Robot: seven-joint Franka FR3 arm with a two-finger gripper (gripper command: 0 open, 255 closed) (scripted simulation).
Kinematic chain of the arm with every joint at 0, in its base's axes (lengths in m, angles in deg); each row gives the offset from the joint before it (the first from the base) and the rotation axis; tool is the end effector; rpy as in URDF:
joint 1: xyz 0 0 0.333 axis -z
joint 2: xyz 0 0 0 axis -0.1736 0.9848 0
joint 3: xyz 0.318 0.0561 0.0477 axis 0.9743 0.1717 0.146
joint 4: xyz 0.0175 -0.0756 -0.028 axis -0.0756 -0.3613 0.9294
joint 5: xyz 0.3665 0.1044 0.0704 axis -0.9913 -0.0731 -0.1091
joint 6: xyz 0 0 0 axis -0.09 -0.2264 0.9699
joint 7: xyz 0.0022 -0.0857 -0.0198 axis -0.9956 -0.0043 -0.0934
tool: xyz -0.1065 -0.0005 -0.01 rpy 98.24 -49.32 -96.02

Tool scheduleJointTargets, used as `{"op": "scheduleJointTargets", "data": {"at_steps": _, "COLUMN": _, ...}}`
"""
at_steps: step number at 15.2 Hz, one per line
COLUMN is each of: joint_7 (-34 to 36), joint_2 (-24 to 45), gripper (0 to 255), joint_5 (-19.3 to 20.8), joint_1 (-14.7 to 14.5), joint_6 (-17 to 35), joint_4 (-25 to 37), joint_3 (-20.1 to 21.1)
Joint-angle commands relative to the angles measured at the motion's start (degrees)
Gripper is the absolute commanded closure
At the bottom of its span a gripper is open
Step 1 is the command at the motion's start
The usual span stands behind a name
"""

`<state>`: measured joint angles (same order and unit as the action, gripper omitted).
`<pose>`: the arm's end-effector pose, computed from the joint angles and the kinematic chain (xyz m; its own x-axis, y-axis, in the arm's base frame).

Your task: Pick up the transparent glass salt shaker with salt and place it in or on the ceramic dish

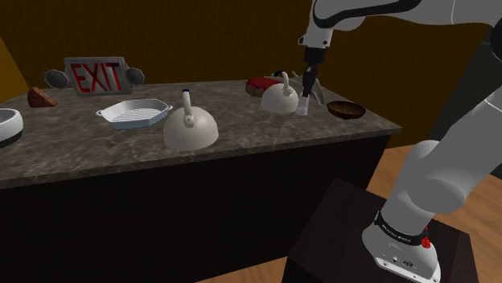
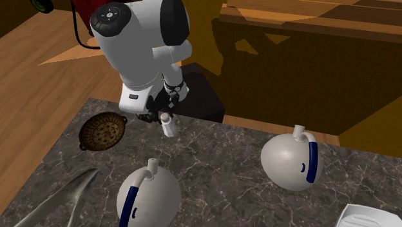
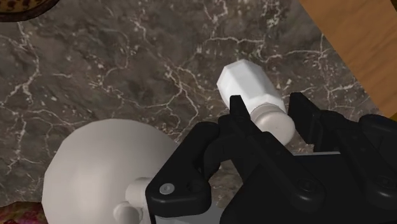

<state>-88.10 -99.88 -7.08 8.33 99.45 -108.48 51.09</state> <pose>0.4258 -0.1539 0.5920 0.9868 0.1616 0.0071 0.1616 -0.9828 -0.0891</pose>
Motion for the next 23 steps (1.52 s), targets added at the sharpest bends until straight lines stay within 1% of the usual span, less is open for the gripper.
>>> {"op": "scheduleJointTargets", "data": {"at_steps": 1, "joint_7": 0.0, "joint_2": 0.2, "gripper": 255, "joint_5": -0.1, "joint_1": 0.0, "joint_6": -1.6, "joint_4": 1.8, "joint_3": 0.0}}
{"op": "scheduleJointTargets", "data": {"at_steps": 11, "joint_7": 0.1, "joint_2": 2.0, "gripper": 255, "joint_5": -0.6, "joint_1": -0.3, "joint_6": -9.3, "joint_4": 11.2, "joint_3": 0.1}}
{"op": "scheduleJointTargets", "data": {"at_steps": 12, "joint_7": 0.1, "joint_2": 2.0, "gripper": 255, "joint_5": -0.6, "joint_1": -0.3, "joint_6": -9.4, "joint_4": 11.3, "joint_3": 0.1}}
{"op": "scheduleJointTargets", "data": {"at_steps": 18, "joint_7": -8.1, "joint_2": 1.8, "gripper": 255, "joint_5": 1.2, "joint_1": 2.5, "joint_6": -12.1, "joint_4": 13.7, "joint_3": -5.4}}
{"op": "scheduleJointTargets", "data": {"at_steps": 23, "joint_7": -15.7, "joint_2": 3.6, "gripper": 255, "joint_5": 2.0, "joint_1": 4.8, "joint_6": -14.4, "joint_4": 17.6, "joint_3": -10.4}}
